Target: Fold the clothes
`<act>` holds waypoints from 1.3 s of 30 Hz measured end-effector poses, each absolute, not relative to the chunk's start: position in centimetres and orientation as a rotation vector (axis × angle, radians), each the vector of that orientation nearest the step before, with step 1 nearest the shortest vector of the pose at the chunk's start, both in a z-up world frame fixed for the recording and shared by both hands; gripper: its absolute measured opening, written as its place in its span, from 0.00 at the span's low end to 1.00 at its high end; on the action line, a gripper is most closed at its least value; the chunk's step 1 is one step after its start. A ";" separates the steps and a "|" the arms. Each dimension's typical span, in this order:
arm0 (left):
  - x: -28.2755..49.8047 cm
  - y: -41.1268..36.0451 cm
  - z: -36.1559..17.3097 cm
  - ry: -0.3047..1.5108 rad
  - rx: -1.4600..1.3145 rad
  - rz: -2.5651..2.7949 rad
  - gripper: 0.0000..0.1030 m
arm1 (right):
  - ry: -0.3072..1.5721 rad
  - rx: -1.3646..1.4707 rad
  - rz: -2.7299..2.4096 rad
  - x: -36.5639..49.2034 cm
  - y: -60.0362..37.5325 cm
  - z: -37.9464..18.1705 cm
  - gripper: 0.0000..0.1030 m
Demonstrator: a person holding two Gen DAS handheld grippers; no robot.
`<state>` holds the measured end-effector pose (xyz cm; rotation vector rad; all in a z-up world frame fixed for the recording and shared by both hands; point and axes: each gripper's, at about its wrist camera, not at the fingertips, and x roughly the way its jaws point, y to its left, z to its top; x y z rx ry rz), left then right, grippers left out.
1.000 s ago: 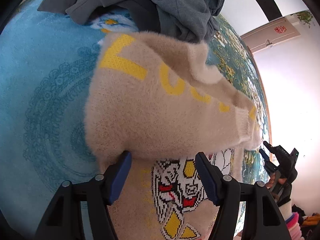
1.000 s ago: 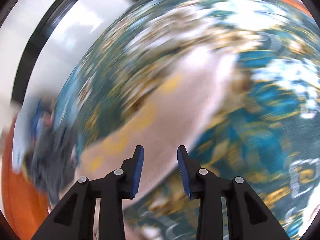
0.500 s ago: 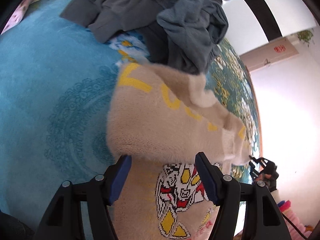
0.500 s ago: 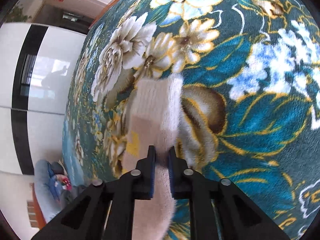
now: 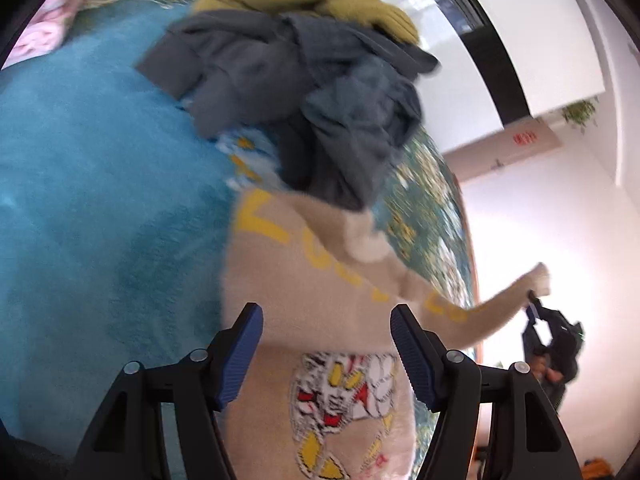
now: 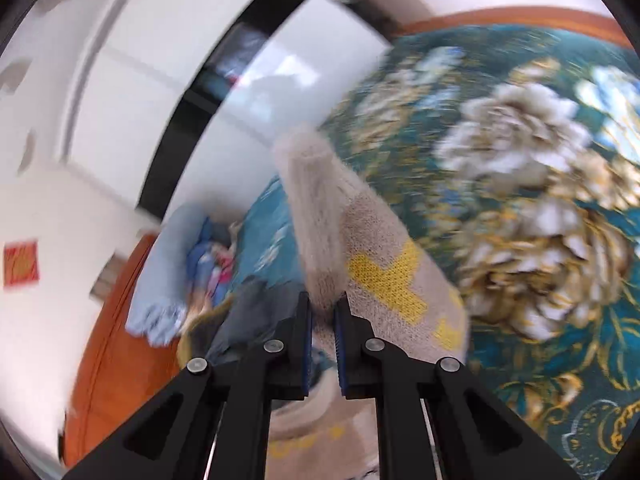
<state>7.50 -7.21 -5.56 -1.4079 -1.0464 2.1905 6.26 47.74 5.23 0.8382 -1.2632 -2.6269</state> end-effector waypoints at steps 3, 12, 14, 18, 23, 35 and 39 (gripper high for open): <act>6.9 -8.8 -7.4 -1.197 -1.446 2.157 0.68 | -1.157 0.882 -2.536 4.2 41.7 5.3 0.10; 6.4 -10.1 -11.1 -1.533 -1.389 1.843 0.68 | -0.877 1.203 -2.330 1.5 24.9 -1.1 0.10; 6.9 -11.9 -11.6 -1.680 -1.315 1.805 0.68 | -0.743 1.291 -2.313 1.9 21.7 -2.8 0.10; 7.4 -13.4 -12.6 -1.808 -1.282 1.758 0.69 | -0.478 1.435 -2.296 3.0 16.8 -6.3 0.10; 6.3 -12.0 -12.4 -1.721 -1.305 1.726 0.71 | -0.197 1.494 -2.306 4.8 13.5 -8.6 0.12; 4.7 -9.3 -12.2 -1.538 -1.405 1.733 0.77 | -0.322 1.488 -2.216 7.2 16.5 -8.2 0.47; 4.4 -8.2 -11.6 -1.421 -1.429 1.811 0.76 | -0.634 1.527 -2.304 8.3 24.1 -8.9 0.47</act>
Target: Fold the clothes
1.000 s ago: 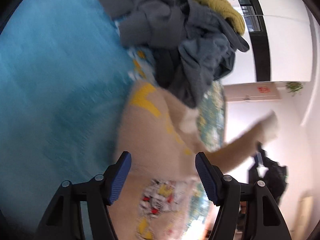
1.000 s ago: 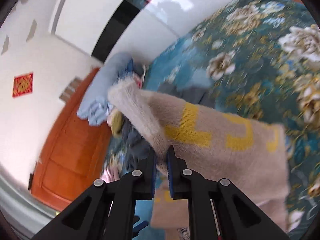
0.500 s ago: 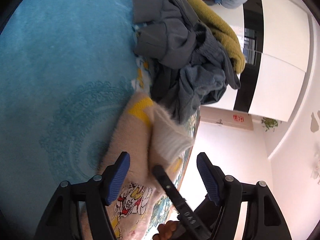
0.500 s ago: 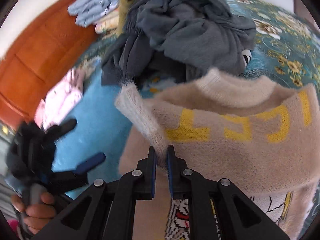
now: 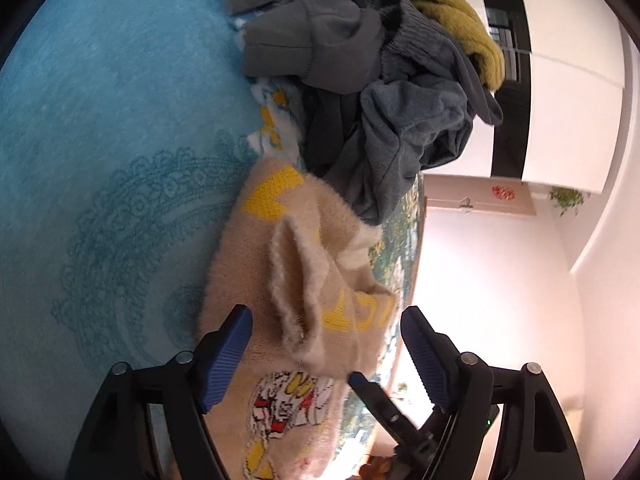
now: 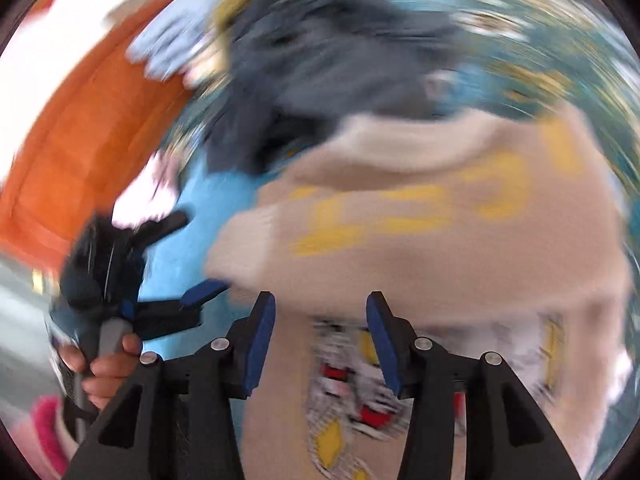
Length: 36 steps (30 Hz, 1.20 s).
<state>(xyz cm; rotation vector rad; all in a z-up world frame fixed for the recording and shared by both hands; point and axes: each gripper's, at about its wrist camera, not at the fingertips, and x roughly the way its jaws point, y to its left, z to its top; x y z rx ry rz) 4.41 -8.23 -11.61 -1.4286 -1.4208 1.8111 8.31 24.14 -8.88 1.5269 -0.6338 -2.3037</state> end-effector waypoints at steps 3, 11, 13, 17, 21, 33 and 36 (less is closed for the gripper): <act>4.2 -6.7 -10.6 -1.259 -1.437 1.904 0.76 | -0.799 1.612 -2.371 9.4 29.1 -10.5 0.47; 3.6 -3.5 -10.2 -0.934 -1.539 2.068 0.11 | -0.917 1.678 -2.359 10.6 30.7 -13.5 0.47; 3.8 -4.3 -9.5 -0.999 -1.485 2.060 0.10 | -0.897 1.662 -2.362 10.0 30.0 -13.5 0.47; 2.8 -4.9 -6.7 -1.088 -1.348 2.050 0.10 | -0.942 1.626 -2.391 9.4 30.5 -13.6 0.47; 2.3 -5.4 -4.8 -1.065 -1.271 2.075 0.10 | -1.120 1.575 -2.457 9.2 32.4 -13.9 0.47; 3.4 -6.5 -8.5 -1.140 -1.395 2.056 0.10 | -1.399 1.401 -2.495 9.5 33.8 -12.4 0.09; 3.8 -6.1 -7.6 -1.095 -1.353 2.083 0.09 | -1.252 1.383 -2.586 9.5 34.0 -10.7 0.08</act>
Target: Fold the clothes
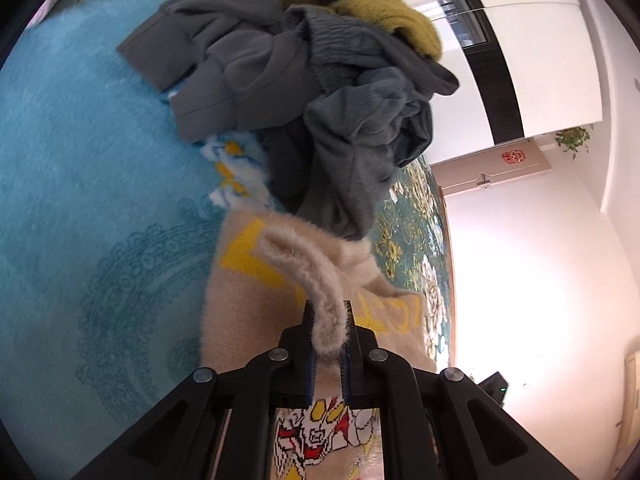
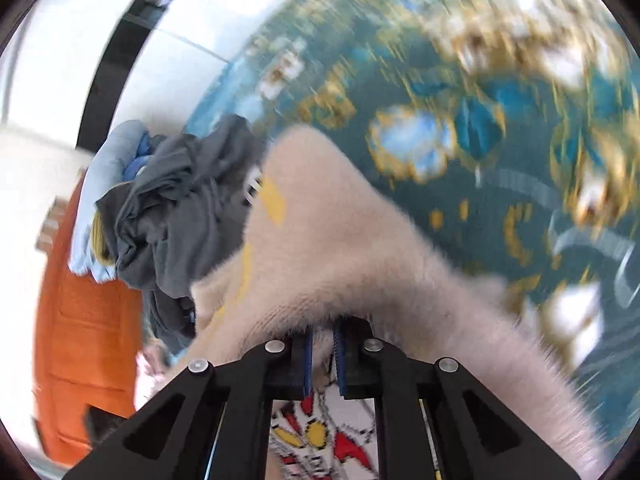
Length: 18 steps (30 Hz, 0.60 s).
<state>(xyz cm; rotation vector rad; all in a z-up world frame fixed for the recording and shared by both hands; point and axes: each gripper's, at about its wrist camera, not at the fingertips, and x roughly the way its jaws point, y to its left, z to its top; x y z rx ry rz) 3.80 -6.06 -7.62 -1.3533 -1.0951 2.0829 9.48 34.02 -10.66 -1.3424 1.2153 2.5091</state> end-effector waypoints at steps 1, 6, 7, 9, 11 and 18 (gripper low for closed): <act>3.8 -5.7 -7.7 -1.065 -1.373 2.088 0.09 | 1.146 -1.345 2.536 9.4 34.1 -10.1 0.08; 4.0 -4.8 -10.8 -0.949 -1.566 2.093 0.09 | 1.067 -1.455 2.405 9.9 34.6 -13.2 0.07; 4.0 -4.9 -11.4 -0.947 -1.599 2.089 0.09 | 1.111 -1.457 2.386 10.1 34.7 -13.8 0.07; 4.0 -5.3 -11.4 -0.965 -1.593 2.086 0.09 | 1.166 -1.453 2.375 10.5 35.0 -13.8 0.08; 4.1 -5.3 -11.4 -0.964 -1.595 2.083 0.09 | 1.157 -1.488 2.370 10.5 35.1 -13.3 0.08; 5.3 -7.0 -9.6 -0.944 -1.631 2.193 0.18 | 0.747 -1.678 2.437 11.8 34.8 -8.6 0.09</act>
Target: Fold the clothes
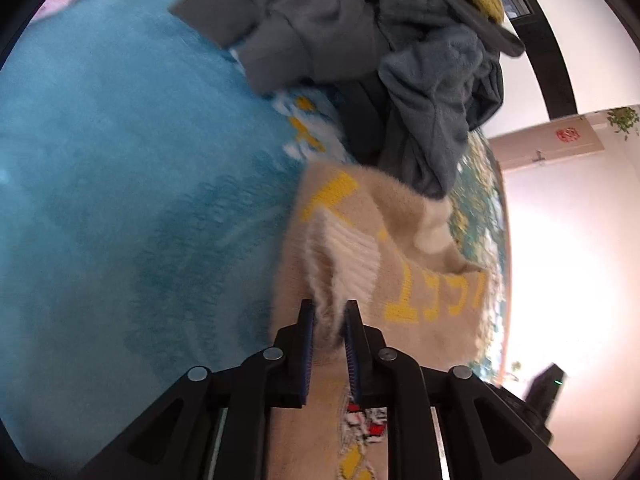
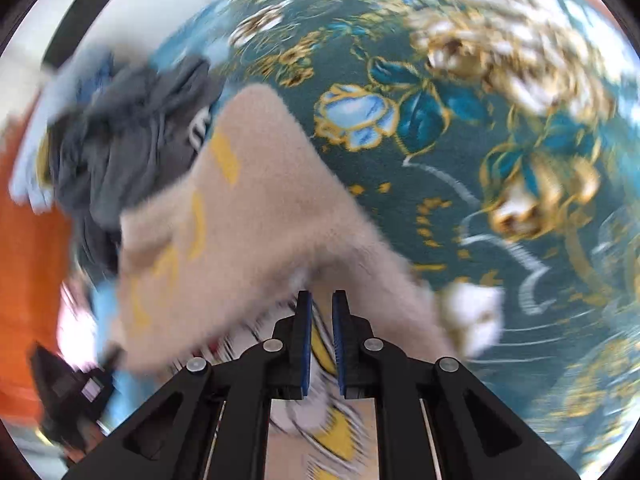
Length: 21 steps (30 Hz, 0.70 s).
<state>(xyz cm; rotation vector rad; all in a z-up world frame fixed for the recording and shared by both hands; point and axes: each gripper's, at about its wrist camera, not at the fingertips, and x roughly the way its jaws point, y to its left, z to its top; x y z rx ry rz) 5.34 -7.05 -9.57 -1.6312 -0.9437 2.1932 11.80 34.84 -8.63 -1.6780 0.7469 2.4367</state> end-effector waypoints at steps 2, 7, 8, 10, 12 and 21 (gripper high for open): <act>5.5 -7.1 -8.3 -0.891 -1.618 2.263 0.15 | 0.654 -1.651 2.499 11.6 35.0 -7.0 0.09; 4.7 -2.6 -5.0 -0.599 -1.500 2.287 0.15 | 0.508 -1.601 2.638 8.8 33.4 -4.4 0.10; 4.7 -1.6 -4.8 -0.542 -1.491 2.277 0.15 | 0.480 -1.614 2.674 8.3 32.5 -4.2 0.11; 4.5 -0.8 -5.7 -0.483 -1.523 2.265 0.15 | 0.365 -1.640 2.777 7.1 30.6 -3.9 0.11; 4.4 -0.9 -7.0 -0.502 -1.563 2.241 0.15 | 0.252 -1.627 2.832 5.8 29.6 -4.2 0.12; 3.3 -2.3 -10.9 -0.722 -1.614 2.118 0.15 | 0.401 -1.743 2.574 -1.0 32.7 -10.5 0.11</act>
